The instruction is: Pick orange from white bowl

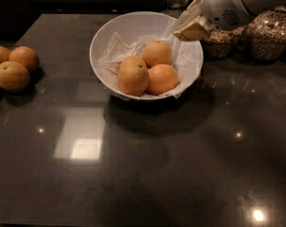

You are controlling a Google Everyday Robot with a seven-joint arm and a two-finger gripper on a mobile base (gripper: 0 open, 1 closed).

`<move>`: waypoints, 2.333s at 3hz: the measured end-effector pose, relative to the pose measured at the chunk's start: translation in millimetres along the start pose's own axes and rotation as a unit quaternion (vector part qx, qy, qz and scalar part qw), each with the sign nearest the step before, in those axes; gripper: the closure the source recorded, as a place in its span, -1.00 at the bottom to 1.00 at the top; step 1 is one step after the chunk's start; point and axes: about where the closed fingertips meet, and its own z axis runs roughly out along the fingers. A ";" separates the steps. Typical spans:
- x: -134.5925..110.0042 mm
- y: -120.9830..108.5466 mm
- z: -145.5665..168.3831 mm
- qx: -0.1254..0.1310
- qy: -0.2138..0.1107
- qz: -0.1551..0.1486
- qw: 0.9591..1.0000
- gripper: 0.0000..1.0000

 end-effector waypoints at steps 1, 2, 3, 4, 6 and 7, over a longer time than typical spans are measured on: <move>0.0 0.0 0.0 0.000 0.000 0.000 1.000 -0.77; -0.7 0.5 -0.8 0.001 -0.001 0.001 1.000 -1.00; -3.2 1.9 -0.2 0.000 -0.006 0.001 1.000 -1.00; -11.4 9.7 5.0 -0.016 -0.015 -0.008 1.000 -0.63; -23.3 25.1 10.7 -0.048 -0.027 -0.026 0.998 -0.15; -24.0 24.6 17.9 -0.055 -0.031 -0.023 0.998 -0.62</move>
Offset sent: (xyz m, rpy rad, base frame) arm 0.0000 0.0000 0.0000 0.0000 0.0000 0.0000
